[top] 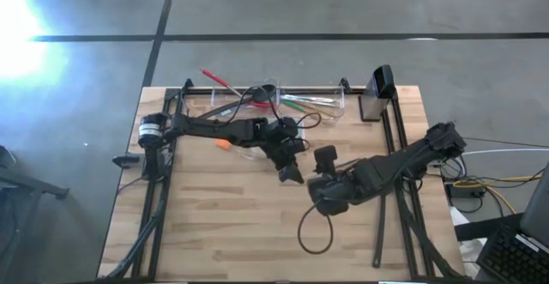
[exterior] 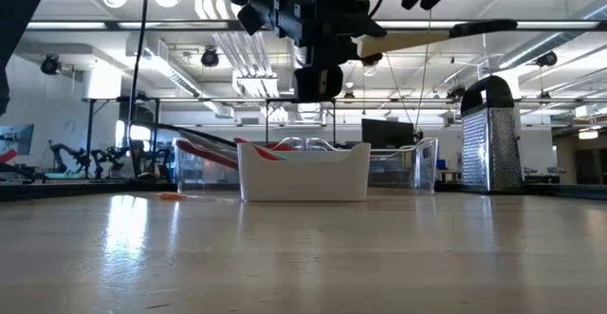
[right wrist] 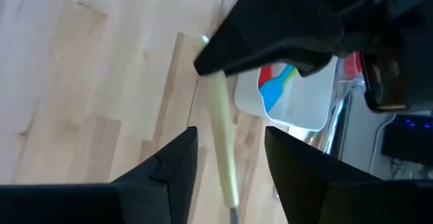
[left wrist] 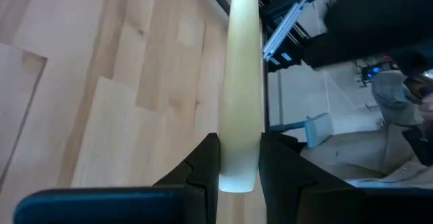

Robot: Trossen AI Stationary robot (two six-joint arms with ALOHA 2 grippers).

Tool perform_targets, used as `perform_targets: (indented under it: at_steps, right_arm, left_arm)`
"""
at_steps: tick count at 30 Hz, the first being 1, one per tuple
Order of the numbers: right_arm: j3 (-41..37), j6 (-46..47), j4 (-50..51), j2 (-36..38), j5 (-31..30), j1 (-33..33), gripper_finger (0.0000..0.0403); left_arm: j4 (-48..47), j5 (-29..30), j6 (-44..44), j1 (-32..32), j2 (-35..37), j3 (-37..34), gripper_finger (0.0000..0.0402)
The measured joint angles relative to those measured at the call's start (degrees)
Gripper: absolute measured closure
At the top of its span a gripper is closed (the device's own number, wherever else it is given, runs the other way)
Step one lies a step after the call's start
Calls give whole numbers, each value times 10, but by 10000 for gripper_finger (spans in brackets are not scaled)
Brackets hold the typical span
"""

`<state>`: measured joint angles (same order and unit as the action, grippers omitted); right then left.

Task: Pick & Place Kitchen Items
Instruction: Put the yellow table knife into the right transparent bin

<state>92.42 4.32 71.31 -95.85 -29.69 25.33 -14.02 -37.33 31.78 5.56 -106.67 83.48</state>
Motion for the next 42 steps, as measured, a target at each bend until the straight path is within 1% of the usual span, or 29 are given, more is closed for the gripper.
perform_targets:
  at_steps: [4,7,11,14,16,20,26,27,34,35,36,40,42]
  right_arm:
    - [-2,15,12,0,5,-16,235]
    - [-2,15,8,-4,29,-28,238]
    - [-3,2,5,-17,34,-37,244]
    - [-3,-10,4,-28,55,-45,249]
    - [-3,-13,4,-34,55,-49,255]
    - [-2,-15,5,-36,53,-50,284]
    - [5,-16,7,-31,53,-51,367]
    - [8,-19,9,-31,53,-50,373]
    - [16,-31,12,-30,57,-54,373]
    - [16,-31,14,-30,57,-56,373]
    - [16,-31,16,-29,58,-58,373]
    - [13,-31,19,-19,61,-72,373]
    - [11,-32,21,-8,61,-82,373]
  left_arm:
    - [3,-17,-7,2,0,0,321]
    - [6,-32,-11,5,0,0,321]
    - [22,-48,-11,12,0,1,321]
    - [22,-54,-13,16,0,8,321]
    - [20,-60,-18,18,0,12,321]
    - [20,-68,-20,20,0,16,321]
    - [14,-74,-27,26,0,16,321]
    - [15,-79,-27,27,0,16,321]
    - [15,-84,-51,29,1,16,321]
    - [15,-83,-57,30,1,16,314]
    - [16,-81,-66,30,1,16,297]
    - [11,-73,-100,30,0,16,203]
    - [9,-74,-110,31,0,15,166]
